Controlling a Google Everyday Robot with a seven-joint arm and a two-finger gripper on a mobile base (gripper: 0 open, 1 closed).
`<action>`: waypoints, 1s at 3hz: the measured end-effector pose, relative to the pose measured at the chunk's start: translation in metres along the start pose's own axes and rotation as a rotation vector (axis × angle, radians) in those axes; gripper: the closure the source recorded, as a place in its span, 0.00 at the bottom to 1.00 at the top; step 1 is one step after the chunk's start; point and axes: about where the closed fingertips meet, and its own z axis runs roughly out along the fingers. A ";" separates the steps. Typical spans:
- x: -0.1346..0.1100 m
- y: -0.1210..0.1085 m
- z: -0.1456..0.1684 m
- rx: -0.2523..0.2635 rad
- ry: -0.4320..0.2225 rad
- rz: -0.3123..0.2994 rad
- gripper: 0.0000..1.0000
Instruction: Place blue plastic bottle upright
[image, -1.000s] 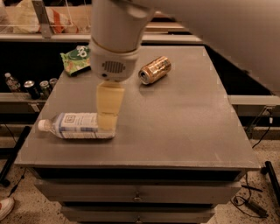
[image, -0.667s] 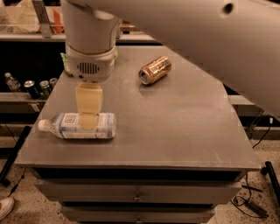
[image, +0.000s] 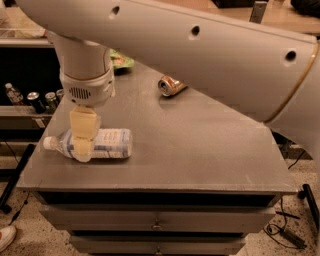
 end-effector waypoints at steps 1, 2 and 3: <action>-0.007 -0.001 0.010 0.021 0.013 0.082 0.00; -0.015 0.000 0.021 0.051 0.009 0.117 0.00; -0.020 0.001 0.033 0.071 -0.004 0.114 0.00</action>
Offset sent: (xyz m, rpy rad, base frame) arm 0.0057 0.0260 -0.0313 -0.0107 -0.0613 -0.1667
